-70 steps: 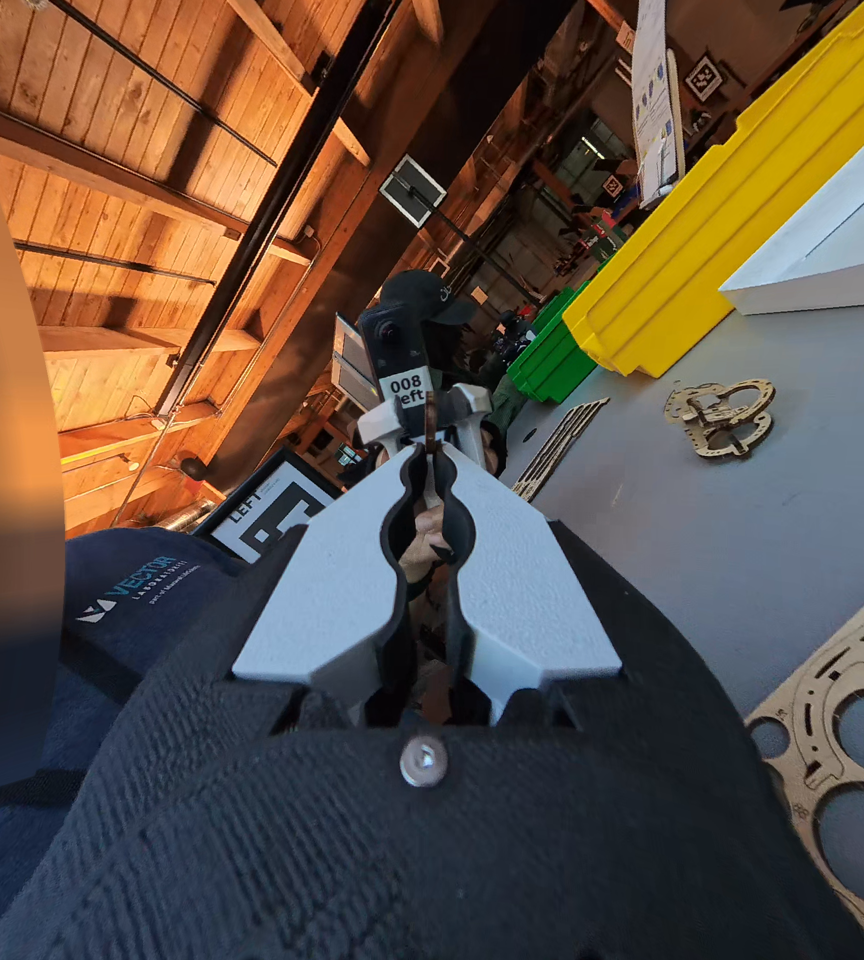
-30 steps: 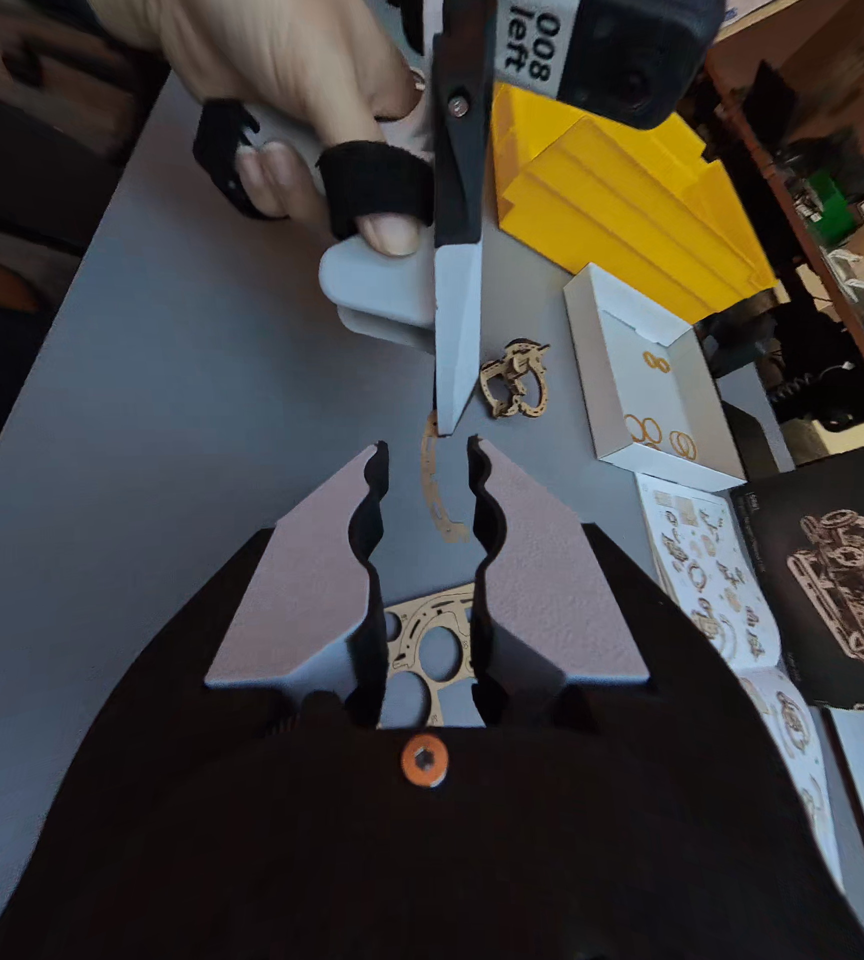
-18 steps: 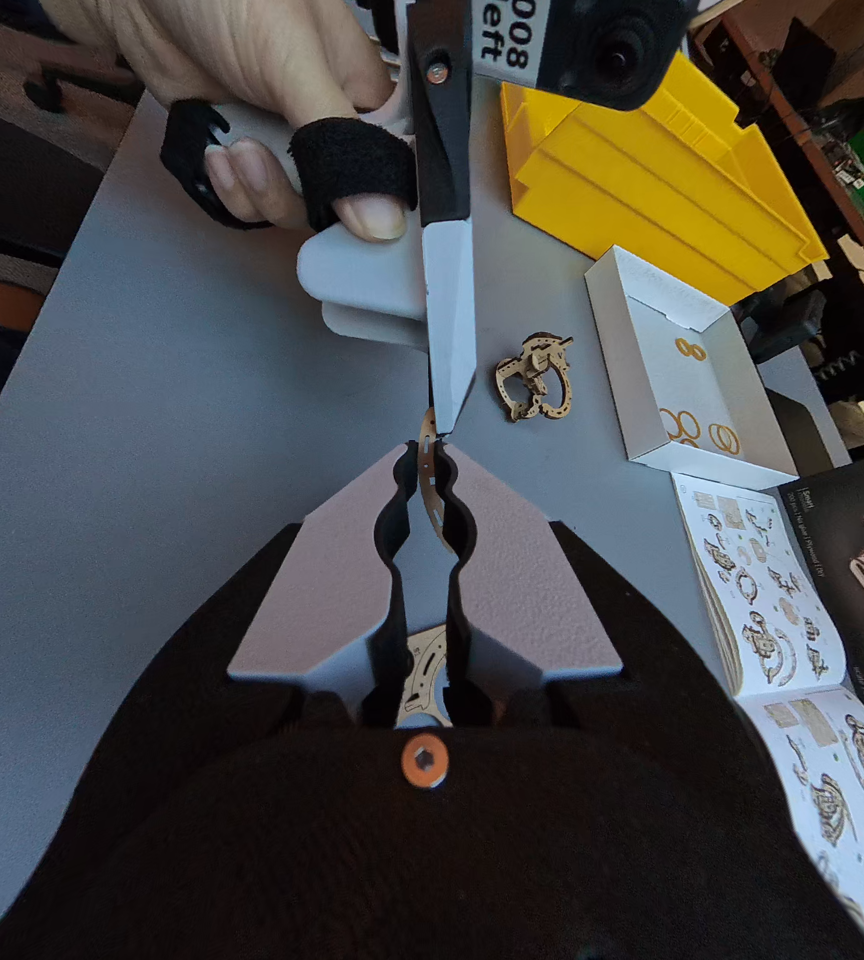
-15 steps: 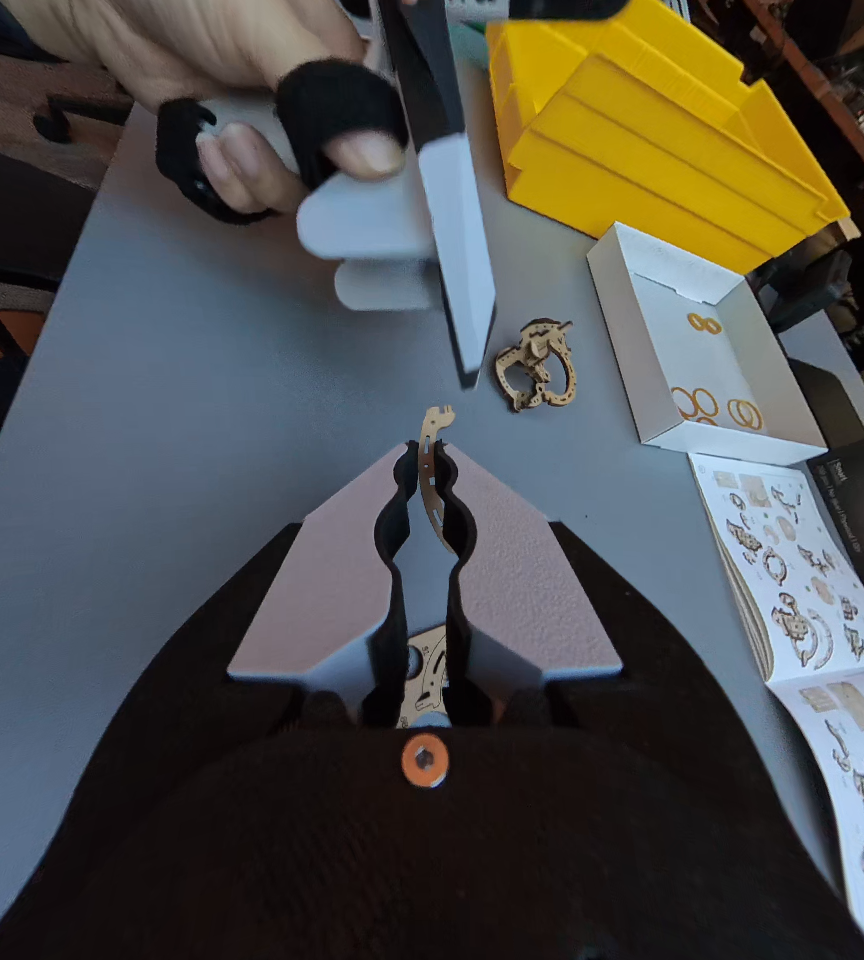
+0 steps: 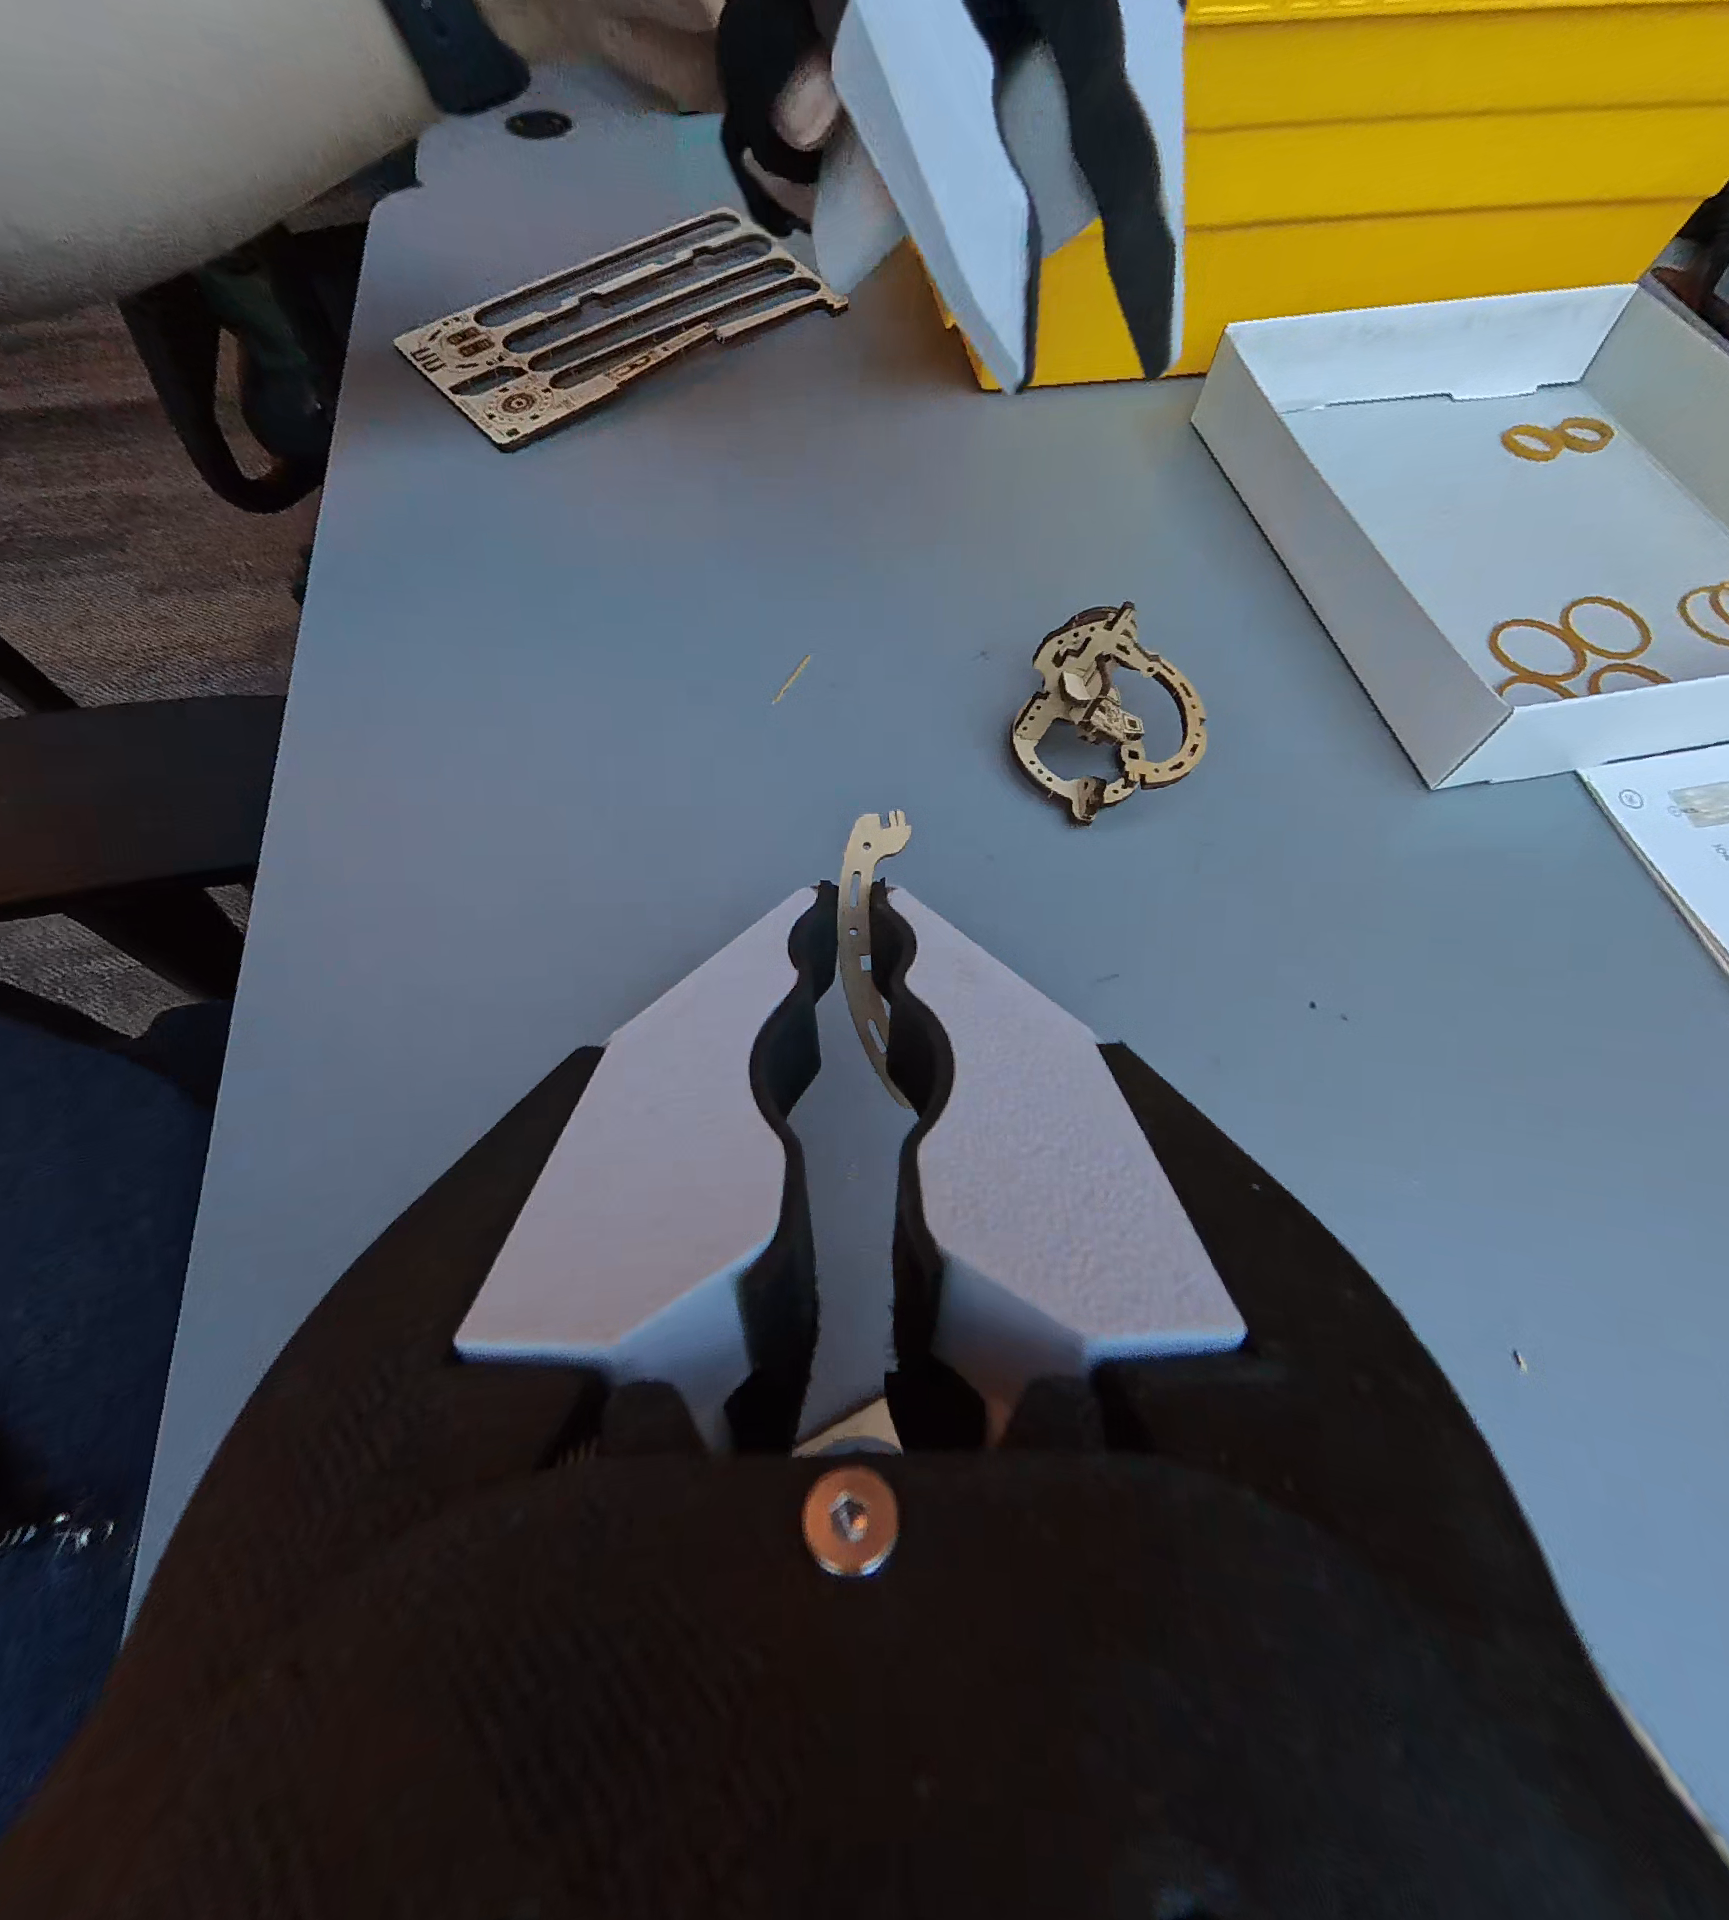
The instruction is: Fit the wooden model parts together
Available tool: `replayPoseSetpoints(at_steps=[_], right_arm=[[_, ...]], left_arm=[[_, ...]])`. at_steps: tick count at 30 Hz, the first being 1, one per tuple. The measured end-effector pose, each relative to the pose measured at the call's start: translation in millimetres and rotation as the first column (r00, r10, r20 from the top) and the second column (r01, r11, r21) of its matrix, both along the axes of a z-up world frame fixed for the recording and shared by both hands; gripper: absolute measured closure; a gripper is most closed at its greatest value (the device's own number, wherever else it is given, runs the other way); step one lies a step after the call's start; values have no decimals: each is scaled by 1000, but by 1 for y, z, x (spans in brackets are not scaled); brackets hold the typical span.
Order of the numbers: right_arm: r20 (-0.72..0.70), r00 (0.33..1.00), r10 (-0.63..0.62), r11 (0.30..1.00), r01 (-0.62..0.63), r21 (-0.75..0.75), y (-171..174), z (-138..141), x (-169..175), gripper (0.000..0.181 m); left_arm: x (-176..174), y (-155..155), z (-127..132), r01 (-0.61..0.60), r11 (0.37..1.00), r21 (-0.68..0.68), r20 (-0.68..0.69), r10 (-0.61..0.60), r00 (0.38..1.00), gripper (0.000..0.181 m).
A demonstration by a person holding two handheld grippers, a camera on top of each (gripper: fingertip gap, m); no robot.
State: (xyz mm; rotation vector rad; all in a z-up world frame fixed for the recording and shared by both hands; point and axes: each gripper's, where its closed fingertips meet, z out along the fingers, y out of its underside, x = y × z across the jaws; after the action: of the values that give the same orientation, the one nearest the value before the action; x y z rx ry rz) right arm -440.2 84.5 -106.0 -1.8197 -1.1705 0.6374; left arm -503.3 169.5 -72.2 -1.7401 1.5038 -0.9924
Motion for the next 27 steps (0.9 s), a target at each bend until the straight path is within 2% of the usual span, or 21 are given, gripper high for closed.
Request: replayPoseSetpoints(at_steps=[2,5,10,13,22,27], right_arm=[[-5,1000,-4,1000,4,-6,-1,0,3,177],[5,1000,-6,1000,6,-7,-3,0,7,177],[24,1000,-13,1000,13,0,-4,-3,13,177],[9,1000,-17,1000,17,-4,-6,-2,15,177],[1,1000,-12,1000,12,-16,-4,-4,16,177],[12,1000,-13,1000,13,-19,-4,-6,19,177]], left_arm=[[1,1,-14,85,996,22,-118,-82,990,141],[0,17,-31,139,988,71,-277,-114,954,131],[7,16,-46,208,978,7,-400,-188,897,133],[3,12,-58,261,963,58,-476,-203,856,134],[8,16,-70,309,939,149,-498,-199,844,146],[9,17,-72,322,929,183,-483,-200,853,161]])
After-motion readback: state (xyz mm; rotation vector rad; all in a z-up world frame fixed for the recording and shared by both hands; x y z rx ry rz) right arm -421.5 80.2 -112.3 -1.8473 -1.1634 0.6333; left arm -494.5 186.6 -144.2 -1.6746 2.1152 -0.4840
